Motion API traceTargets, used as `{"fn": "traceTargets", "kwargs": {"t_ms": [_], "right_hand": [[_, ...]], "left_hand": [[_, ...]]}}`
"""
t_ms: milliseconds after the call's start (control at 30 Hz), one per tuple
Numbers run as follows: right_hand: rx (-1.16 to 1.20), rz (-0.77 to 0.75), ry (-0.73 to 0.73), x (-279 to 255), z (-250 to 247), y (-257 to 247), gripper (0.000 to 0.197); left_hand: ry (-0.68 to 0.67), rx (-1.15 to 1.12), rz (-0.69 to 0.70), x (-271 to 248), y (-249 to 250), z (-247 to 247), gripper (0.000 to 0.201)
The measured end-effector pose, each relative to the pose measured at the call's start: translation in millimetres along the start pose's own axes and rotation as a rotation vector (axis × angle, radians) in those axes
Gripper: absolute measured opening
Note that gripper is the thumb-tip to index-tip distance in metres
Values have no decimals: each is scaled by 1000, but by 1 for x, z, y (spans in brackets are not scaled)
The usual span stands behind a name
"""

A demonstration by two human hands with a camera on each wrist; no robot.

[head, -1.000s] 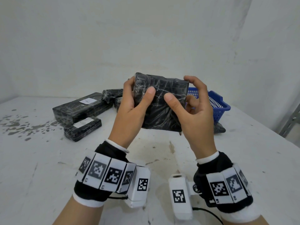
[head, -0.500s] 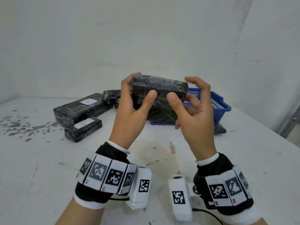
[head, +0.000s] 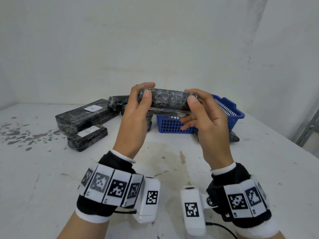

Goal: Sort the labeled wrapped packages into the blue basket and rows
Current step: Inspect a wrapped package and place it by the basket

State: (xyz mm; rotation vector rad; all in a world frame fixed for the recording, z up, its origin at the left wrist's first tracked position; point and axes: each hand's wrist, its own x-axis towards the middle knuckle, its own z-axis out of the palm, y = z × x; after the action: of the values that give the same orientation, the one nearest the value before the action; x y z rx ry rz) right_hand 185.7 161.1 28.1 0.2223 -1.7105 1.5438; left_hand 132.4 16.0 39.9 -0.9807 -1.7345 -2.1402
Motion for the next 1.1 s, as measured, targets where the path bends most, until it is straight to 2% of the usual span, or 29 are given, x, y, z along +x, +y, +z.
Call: {"fn": "traceTargets", "kwargs": {"t_ms": [167, 300, 400, 500, 633, 733, 833, 900, 967, 1000, 1100], "right_hand": [[20, -9, 26, -1, 2, -2, 23], [-15, -49, 43, -3, 4, -2, 10], [-18, -53, 39, -4, 4, -1, 8], [-28, -56, 26, -4, 4, 0, 14], [-56, -32, -3, -6, 5, -4, 31], [-57, -33, -7, -6, 4, -3, 37], [-76, -36, 9, -4, 0, 3, 34], [-128, -63, -5, -3, -2, 4, 34], [-107, -53, 1, -3, -1, 3, 41], [-55, -27, 9, -3, 0, 2, 49], [60, 9, -6, -3, 0, -2, 61]], "left_hand": [[-14, -45, -23, 1, 0, 1, 23], [-36, -70, -40, -1, -4, 3, 12], [-56, -49, -15, -1, -7, 3, 19], [-58, -47, 1, -2, -6, 4, 22], [-63, -36, 3, -3, -4, 5, 26], [-86, -3, -50, -3, -1, 4, 38], [-81, 19, -114, -3, 3, 4, 56], [-56, 0, -141, -2, 4, 4, 49], [-11, -52, -150, -2, 3, 3, 25], [5, -85, -166, -2, 3, 2, 25], [-13, -145, -210, 0, 0, 1, 49]]}}
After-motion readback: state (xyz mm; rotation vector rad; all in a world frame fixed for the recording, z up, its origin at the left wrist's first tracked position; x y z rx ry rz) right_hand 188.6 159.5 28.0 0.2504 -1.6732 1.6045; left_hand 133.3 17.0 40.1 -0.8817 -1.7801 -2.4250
